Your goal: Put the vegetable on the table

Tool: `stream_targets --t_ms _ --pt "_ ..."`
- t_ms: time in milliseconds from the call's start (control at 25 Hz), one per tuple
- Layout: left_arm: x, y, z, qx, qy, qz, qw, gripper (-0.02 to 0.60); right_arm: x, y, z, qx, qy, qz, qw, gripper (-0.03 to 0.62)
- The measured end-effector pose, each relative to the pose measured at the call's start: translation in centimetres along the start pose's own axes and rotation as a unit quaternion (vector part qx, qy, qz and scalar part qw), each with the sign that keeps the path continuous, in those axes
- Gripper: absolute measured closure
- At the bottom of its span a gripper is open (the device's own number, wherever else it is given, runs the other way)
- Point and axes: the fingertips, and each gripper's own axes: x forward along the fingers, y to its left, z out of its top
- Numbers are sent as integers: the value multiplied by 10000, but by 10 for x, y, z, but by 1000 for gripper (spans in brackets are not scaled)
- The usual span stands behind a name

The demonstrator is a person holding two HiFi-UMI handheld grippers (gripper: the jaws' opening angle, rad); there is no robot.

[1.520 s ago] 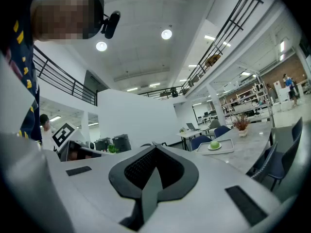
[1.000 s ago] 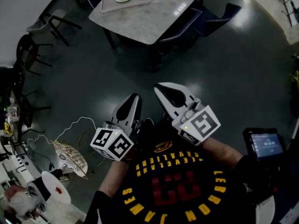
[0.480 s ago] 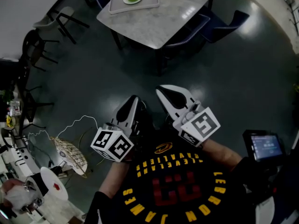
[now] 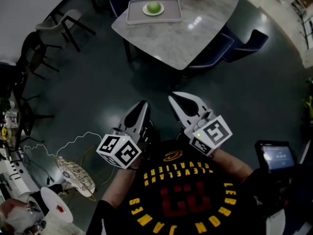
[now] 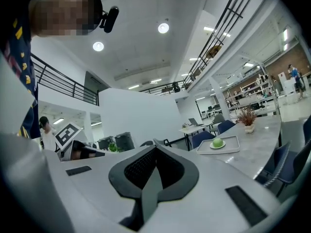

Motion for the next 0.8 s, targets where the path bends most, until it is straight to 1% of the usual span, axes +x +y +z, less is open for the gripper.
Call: stream_targets --t_ms 120,360,480,600,800 --pt "7 37 23 -70 93 -104 9999 540 42 -1 3 -24 -2 -149 9999 589" --pt "20 86 66 -44 234 -385 9990 540 108 -2 5 12 92 -419 9991 589" --pt "23 108 77 -97 269 -484 9984 540 132 -3 1 74 175 -511 9985 589" --pt "25 126 86 -211 276 -492 9982 540 149 -5 0 101 265 -606 9978 589" --pt "36 142 98 -356 310 -555 9973 540 170 -13 2 144 373 -678 9969 589"
